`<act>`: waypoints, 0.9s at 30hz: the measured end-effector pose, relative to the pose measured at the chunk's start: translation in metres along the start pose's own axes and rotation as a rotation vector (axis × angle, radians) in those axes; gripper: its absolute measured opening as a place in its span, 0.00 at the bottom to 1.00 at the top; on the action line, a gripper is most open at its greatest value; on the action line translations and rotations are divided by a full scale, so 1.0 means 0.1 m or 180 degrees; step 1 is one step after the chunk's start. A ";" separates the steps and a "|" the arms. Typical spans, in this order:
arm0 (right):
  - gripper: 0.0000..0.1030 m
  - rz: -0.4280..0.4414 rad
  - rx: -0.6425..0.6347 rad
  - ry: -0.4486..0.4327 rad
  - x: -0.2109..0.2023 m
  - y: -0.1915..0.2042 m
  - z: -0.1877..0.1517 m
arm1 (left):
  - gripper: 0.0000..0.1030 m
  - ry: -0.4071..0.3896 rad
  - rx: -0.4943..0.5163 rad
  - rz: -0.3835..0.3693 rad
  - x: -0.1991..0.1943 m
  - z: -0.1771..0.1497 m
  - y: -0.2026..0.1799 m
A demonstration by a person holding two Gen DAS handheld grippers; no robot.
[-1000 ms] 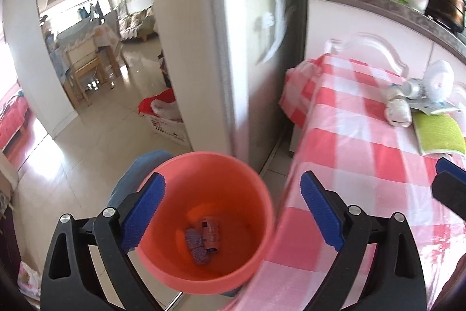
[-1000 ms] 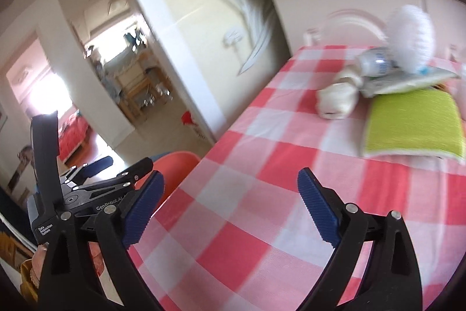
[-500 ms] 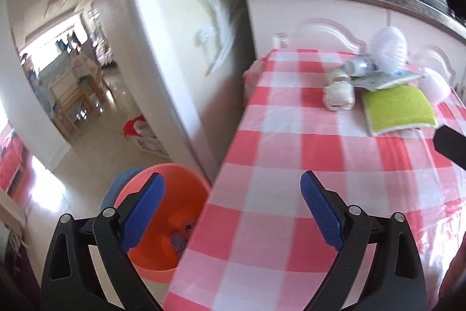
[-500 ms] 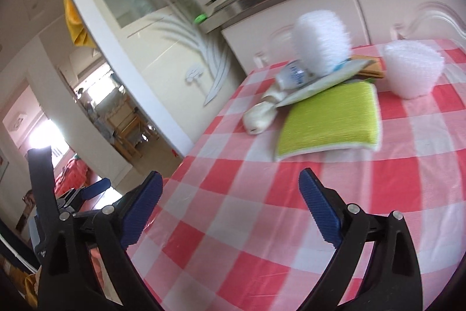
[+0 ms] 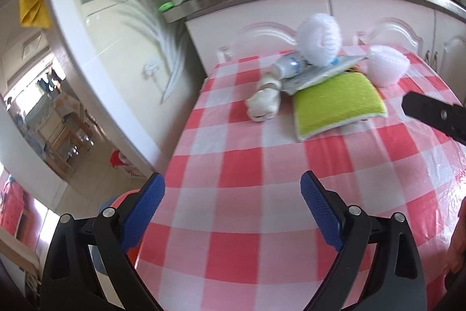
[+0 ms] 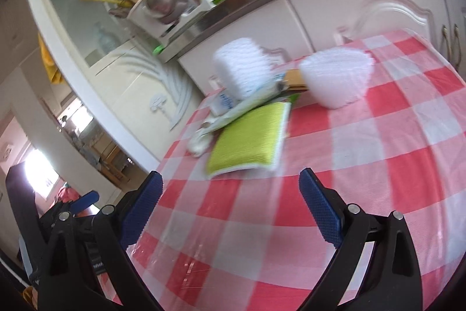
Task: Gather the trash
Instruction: 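Return both tools to the table toward the sponge and mesh scrubbers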
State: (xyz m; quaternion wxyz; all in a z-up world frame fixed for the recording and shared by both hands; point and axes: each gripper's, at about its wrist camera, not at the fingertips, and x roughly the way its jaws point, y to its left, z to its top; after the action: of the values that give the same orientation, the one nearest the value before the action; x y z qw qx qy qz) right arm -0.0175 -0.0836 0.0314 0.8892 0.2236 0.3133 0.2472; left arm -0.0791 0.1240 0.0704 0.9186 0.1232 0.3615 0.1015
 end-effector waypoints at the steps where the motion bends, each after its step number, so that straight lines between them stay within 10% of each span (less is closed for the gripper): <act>1: 0.94 -0.0022 0.0049 -0.0012 -0.02 -0.06 0.02 | 0.91 -0.0004 0.0042 -0.0008 0.00 0.01 -0.06; 27: 0.96 -0.0178 0.0704 -0.0168 -0.27 -0.92 0.16 | 0.91 0.0013 0.0555 -0.0178 0.12 0.23 -0.85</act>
State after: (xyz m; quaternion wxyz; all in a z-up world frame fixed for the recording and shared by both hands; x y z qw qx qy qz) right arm 0.0020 -0.1745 0.0041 0.8736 0.3181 0.3212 0.1802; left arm -0.0468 0.0433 0.0534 0.9061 0.1924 0.3741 0.0442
